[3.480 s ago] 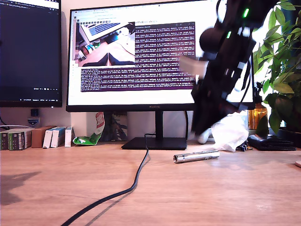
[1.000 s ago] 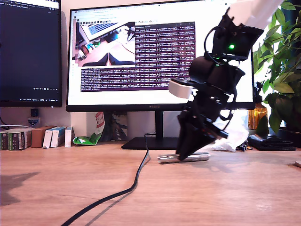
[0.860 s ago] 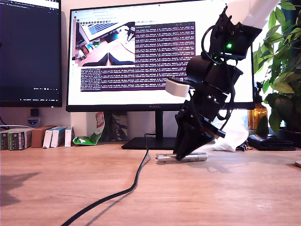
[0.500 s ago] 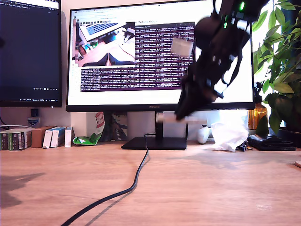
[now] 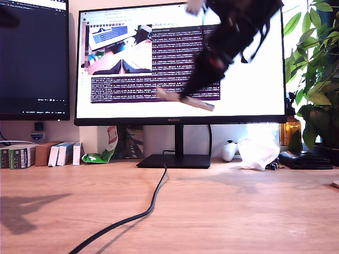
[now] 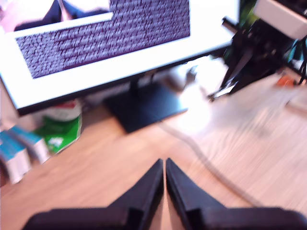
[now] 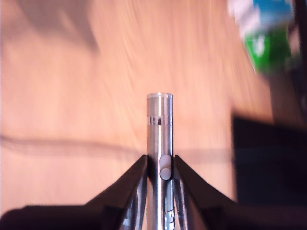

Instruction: Pick the metallic laser pointer with your right arm, pass it to your left arm, then place it down to the left side of the table

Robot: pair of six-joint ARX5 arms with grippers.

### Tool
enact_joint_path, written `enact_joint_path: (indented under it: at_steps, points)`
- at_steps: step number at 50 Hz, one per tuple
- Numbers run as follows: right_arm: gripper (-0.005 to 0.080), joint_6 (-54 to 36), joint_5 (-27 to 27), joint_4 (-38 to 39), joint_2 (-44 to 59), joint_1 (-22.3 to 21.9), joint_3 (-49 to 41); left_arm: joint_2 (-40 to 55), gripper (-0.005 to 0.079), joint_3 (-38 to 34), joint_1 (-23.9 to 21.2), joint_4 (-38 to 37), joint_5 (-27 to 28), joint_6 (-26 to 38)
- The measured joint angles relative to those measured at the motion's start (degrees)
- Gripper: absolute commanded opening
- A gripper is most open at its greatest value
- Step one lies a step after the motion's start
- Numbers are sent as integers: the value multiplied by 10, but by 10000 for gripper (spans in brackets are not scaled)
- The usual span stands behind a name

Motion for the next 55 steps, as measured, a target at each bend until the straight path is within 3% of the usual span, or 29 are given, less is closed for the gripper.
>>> enact_joint_path:
  at_steps: [12, 20, 29, 46, 55]
  points:
    - [-11, 56, -81, 9, -37, 21, 0, 0, 199, 0, 0, 117, 45, -101]
    - [-11, 108, -138, 47, -77, 29, 0, 0, 217, 0, 0, 206, 60, -166]
    - [-11, 163, -165, 124, -147, 49, 0, 10, 249, 0, -5, 325, 92, -230]
    - [-11, 231, -169, 207, -178, 100, 0, 102, 255, 1, -59, 579, 106, -370]
    - [-11, 237, -168, 223, -176, 112, 0, 132, 298, 1, -83, 661, 104, -412]
